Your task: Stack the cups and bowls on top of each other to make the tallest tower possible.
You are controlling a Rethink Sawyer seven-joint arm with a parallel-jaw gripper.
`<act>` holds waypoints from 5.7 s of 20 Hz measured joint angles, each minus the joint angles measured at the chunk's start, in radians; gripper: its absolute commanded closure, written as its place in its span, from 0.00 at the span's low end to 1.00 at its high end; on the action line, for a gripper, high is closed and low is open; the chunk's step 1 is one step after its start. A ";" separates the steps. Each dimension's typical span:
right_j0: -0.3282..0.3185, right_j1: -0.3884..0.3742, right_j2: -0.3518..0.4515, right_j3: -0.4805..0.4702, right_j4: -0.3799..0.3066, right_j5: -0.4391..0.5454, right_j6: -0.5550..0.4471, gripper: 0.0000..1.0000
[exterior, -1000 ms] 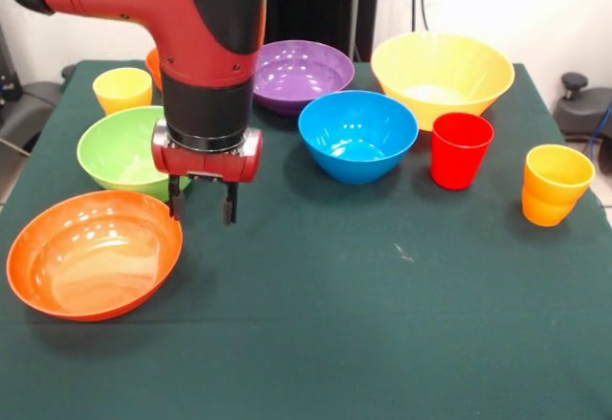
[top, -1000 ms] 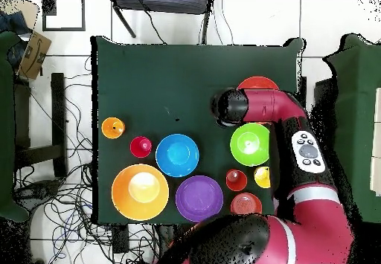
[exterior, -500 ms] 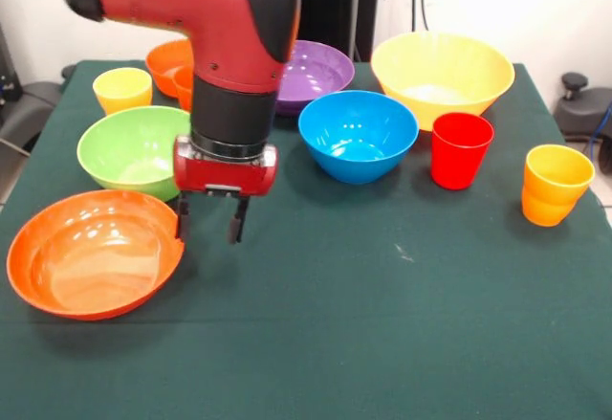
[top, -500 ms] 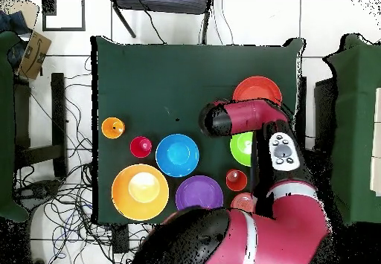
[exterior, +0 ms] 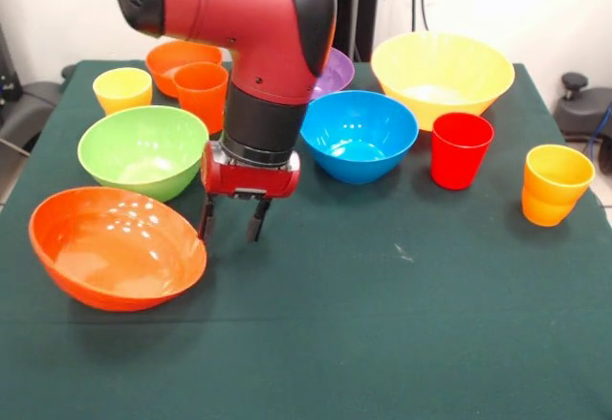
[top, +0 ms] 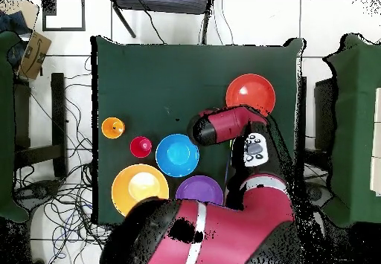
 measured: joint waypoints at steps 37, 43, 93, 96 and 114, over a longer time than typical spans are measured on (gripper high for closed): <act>-0.047 -0.087 -0.011 0.032 0.037 -0.005 0.000 0.00; -0.068 -0.088 0.017 0.042 0.054 -0.006 0.000 0.00; -0.122 -0.240 0.090 0.121 0.153 0.064 0.000 0.00; -0.122 -0.239 0.090 0.121 0.153 0.064 0.000 0.00; -0.122 -0.239 0.092 0.121 0.153 0.064 0.000 0.00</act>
